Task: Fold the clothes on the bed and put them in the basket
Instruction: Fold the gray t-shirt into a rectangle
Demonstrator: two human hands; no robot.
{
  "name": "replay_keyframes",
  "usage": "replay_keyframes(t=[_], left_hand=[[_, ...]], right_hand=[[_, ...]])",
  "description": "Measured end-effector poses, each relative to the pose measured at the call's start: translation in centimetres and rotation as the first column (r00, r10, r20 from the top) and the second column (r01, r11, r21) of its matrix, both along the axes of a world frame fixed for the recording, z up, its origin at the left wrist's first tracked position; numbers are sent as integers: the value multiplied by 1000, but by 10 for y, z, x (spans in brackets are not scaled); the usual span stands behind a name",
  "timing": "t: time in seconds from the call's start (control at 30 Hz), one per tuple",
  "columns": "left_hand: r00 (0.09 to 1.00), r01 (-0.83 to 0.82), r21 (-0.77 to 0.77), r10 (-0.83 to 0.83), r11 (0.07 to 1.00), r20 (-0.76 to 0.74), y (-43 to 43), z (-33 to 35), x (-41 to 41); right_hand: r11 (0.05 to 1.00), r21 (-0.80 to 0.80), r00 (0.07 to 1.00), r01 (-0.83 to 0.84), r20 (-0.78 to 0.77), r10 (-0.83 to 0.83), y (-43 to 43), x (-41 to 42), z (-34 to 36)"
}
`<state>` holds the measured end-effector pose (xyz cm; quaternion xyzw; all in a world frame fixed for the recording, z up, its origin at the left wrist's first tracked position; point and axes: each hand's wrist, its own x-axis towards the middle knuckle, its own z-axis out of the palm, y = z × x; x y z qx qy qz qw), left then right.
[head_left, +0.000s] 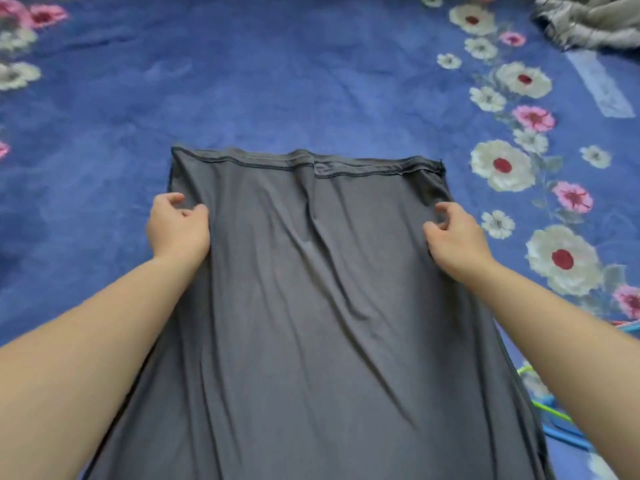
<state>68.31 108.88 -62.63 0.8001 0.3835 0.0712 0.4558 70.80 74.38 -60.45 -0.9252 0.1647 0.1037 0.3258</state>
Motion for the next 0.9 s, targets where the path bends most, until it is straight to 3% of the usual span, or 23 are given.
replay_keyframes(t=[0.17,0.33,0.53,0.67,0.8,0.9], left_hand=[[977,-152,-206,178,967,114,17,-16,61],[969,-229,-386,248,894,-1,28,-13,85],[952,-156,-272,218,949,213,46,20,115],[953,-138,-190,182,972,241,55,24,125],[966,-58,-107,83,993,245,52,-14,113],[961,184,86,-198,979,192,40,-34,96]], right_hand=[[907,300,943,297,57,-328,9,76,-30],[817,395,892,420,-14,-452,9,109,-35],[706,492,757,509,135,-639,-15,139,-11],[656,564,728,501,135,-672,-40,154,-25],[713,543,761,444,192,-620,-52,153,-59],[801,464,811,378,250,-528,-46,145,-71]])
